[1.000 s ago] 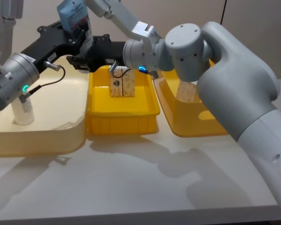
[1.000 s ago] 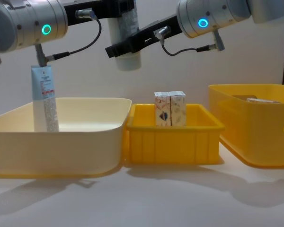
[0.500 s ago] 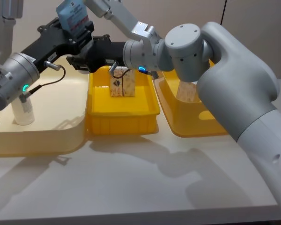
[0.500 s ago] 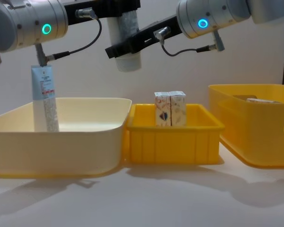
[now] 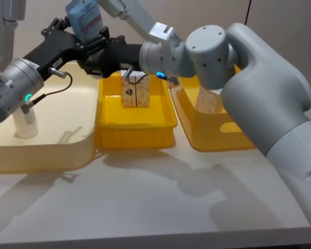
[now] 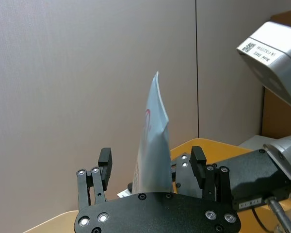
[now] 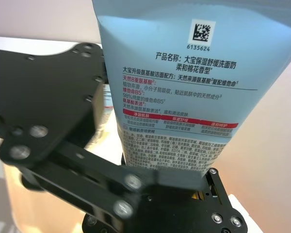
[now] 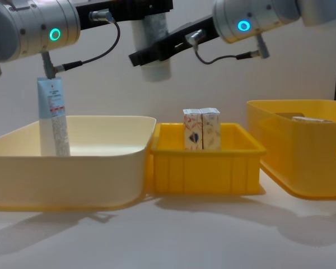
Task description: Bimanual collaborative sorting of washing and personal care products
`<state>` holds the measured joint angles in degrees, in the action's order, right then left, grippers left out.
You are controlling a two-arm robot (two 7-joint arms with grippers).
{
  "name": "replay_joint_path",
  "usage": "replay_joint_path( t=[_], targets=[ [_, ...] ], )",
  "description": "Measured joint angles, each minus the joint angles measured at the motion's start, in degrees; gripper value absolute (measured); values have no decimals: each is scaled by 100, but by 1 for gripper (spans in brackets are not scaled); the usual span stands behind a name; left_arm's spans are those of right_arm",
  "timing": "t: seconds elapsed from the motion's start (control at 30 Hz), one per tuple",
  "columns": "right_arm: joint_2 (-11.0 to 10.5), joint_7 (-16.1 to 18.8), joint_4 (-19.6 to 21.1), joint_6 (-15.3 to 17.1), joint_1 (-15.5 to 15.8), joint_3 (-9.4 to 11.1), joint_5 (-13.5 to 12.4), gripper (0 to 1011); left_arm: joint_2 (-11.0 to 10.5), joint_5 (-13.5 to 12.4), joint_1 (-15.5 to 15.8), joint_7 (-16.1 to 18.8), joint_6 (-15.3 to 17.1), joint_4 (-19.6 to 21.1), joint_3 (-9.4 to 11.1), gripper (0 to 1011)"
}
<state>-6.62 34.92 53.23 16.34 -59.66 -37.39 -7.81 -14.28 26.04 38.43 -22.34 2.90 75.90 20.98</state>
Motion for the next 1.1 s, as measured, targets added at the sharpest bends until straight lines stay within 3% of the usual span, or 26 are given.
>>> replay_joint_path(
  t=[0.27,0.73,1.1],
  targets=[
    [-263,-241,249,12,66,136,121,615,0,0,0,2,1,-3,0,1004],
    [-776,-818,693,334,155,455,391,615,0,0,0,2,2,-3,0,1003],
    [-938,-1402,756,619,164,722,591,615,0,0,0,2,2,-3,0,1003]
  ],
)
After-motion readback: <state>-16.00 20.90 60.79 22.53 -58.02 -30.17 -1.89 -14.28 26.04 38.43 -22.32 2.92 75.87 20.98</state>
